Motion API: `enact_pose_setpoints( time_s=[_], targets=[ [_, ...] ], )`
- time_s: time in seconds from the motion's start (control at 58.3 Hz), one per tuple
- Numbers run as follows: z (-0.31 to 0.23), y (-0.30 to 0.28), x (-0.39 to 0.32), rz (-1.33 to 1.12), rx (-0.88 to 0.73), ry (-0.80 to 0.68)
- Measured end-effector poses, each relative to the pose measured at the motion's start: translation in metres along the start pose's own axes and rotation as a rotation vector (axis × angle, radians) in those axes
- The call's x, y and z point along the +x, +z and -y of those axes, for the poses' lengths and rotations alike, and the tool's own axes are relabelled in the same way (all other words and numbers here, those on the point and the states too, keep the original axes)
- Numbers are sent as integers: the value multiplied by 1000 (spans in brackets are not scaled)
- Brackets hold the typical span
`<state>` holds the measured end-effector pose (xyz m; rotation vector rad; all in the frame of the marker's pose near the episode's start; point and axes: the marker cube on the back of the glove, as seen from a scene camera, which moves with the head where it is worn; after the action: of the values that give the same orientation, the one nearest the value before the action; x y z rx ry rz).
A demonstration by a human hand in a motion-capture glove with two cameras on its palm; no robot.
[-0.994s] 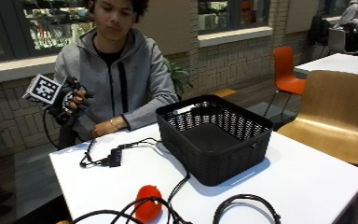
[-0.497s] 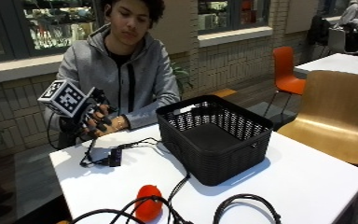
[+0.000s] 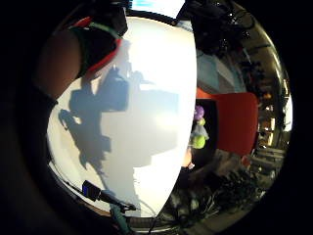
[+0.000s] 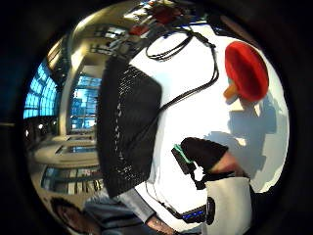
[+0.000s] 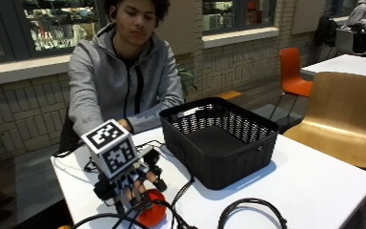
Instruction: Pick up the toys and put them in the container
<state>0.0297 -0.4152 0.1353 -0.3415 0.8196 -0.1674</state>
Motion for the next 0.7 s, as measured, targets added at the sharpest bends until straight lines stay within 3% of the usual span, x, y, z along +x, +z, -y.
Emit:
enact_pose_setpoints(
  time_s=[0.137, 0.291, 0.514, 0.703],
  targets=[
    [31, 12, 13, -62, -112, 99],
    [47, 23, 12, -3, -105, 103],
    [55, 35, -4, -55, 106, 93],
    [50, 28, -7, -44, 160, 69]
  ],
)
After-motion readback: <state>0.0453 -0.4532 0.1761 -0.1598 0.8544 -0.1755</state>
